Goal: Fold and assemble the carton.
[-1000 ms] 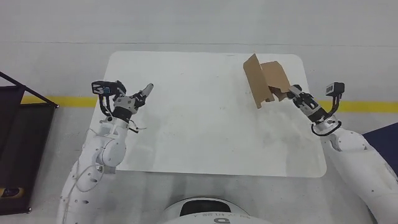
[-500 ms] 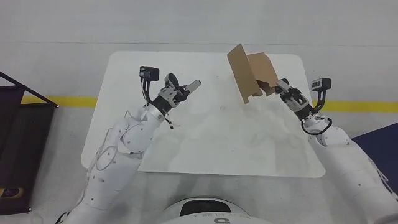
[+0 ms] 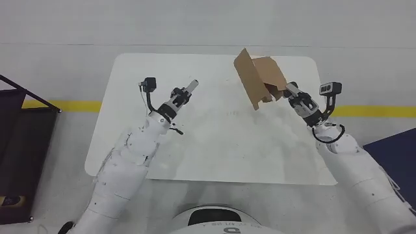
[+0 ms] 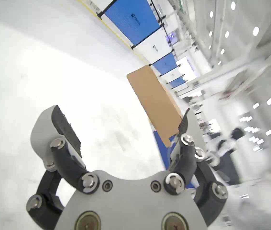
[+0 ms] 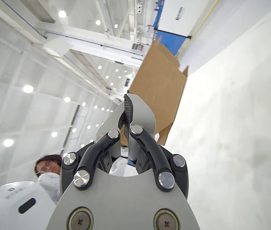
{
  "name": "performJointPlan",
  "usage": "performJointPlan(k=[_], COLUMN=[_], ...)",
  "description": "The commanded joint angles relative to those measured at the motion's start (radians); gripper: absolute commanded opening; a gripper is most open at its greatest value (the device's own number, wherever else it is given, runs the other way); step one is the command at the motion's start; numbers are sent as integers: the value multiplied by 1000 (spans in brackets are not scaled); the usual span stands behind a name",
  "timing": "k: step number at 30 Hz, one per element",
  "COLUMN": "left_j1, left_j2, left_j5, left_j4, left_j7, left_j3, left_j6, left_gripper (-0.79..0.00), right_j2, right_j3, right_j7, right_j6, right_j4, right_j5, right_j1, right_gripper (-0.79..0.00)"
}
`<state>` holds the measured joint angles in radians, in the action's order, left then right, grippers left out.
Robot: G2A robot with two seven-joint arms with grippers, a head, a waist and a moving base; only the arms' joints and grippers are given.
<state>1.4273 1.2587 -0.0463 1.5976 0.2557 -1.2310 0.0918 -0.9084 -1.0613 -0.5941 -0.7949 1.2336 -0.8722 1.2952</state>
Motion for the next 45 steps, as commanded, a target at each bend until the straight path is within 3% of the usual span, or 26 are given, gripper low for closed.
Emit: performJointPlan(k=[1,14,22,26,30,34,39,45], left_j1=[-23,-69,-111,-127,-130,-125,-117,-106], left_j2=[6,43,53,58,59,57,52,47], left_j5=[160,492,531,527,525,494,424,329], left_j4=[-44,-127,-150,-165,-154,-129,-105,-85], left_j7=[35,192,241,248,259,267,259,220], left_j3=[15,123,148,162,167,163,158,157], left_j6=[-7,110,128,127,130,138,131,97], left_gripper=[0,0,0,-123,-385,-520,-782,-785], right_j2=[-13,-80,-97,-103,-109,-111,-112,-105], right_j3=[16,109,112,107,95,78,55,14], right_j7=[-32,-124,-127,-124,-115,-136,-154,-198], right_j6=[-10,33,63,74,84,123,145,152], right_j4=[5,-28,6,17,16,3,-6,15], right_j5=[-83,-99,-53,-33,-31,-44,-14,52], right_j1=[-6,-69,-50,-40,-29,-19,-17,-9], right_gripper=[-785,-785,-785,-785,-785,-785,-785,-785])
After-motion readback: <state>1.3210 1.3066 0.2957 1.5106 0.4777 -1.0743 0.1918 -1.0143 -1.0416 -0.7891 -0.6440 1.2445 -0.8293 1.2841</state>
